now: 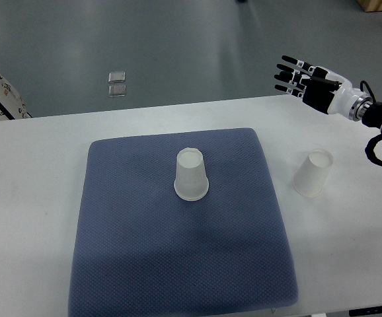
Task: Stack paper cups
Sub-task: 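Move the right hand toward the standing white paper cup beside the pad, then close the right hand fingers around the white paper cup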
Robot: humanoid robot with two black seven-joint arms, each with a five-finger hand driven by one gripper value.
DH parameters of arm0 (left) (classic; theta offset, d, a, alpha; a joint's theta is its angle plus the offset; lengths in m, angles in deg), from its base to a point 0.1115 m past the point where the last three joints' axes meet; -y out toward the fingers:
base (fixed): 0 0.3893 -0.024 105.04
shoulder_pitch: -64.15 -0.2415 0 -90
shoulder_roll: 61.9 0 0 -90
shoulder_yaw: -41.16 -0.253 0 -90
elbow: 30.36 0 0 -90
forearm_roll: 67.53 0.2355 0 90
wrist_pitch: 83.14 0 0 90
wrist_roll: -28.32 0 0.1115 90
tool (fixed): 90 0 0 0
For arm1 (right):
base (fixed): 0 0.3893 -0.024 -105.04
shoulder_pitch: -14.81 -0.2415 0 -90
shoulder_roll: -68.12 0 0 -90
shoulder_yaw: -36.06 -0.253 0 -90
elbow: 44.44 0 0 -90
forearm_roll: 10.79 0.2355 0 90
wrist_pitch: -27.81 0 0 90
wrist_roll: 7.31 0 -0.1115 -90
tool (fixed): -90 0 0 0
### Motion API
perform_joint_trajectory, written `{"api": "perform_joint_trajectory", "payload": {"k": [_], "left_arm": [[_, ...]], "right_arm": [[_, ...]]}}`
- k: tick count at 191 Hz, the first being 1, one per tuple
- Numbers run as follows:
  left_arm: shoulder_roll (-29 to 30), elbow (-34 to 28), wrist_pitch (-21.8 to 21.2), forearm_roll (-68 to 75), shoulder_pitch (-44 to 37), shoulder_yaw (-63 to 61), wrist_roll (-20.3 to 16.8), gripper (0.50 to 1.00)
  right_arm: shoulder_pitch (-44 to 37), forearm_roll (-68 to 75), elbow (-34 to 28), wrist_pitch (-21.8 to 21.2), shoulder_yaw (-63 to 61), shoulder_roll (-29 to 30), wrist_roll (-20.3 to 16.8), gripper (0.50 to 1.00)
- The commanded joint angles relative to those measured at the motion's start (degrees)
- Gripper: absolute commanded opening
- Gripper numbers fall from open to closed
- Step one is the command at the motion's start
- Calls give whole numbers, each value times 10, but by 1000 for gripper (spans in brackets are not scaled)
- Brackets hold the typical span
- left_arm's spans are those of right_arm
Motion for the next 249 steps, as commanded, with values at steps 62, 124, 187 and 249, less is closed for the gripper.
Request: {"api": "perform_joint_trajectory", "payload": {"k": [62, 124, 187, 249], "left_arm": [[0, 1, 0, 0, 0, 0, 0, 1000], [0, 1, 0, 0, 0, 0, 0, 1000], [0, 0, 0, 0, 0, 0, 0, 1000], [0, 1, 0, 0, 0, 0, 0, 1000]], "right_arm": [[-13, -275, -2, -91, 0, -84, 4, 924], [-35, -599, -114, -58, 11, -143, 33, 926], [-40, -828, -153, -39, 48, -156, 91, 924], [-55, -846, -164, 57, 193, -154, 106, 924]]}}
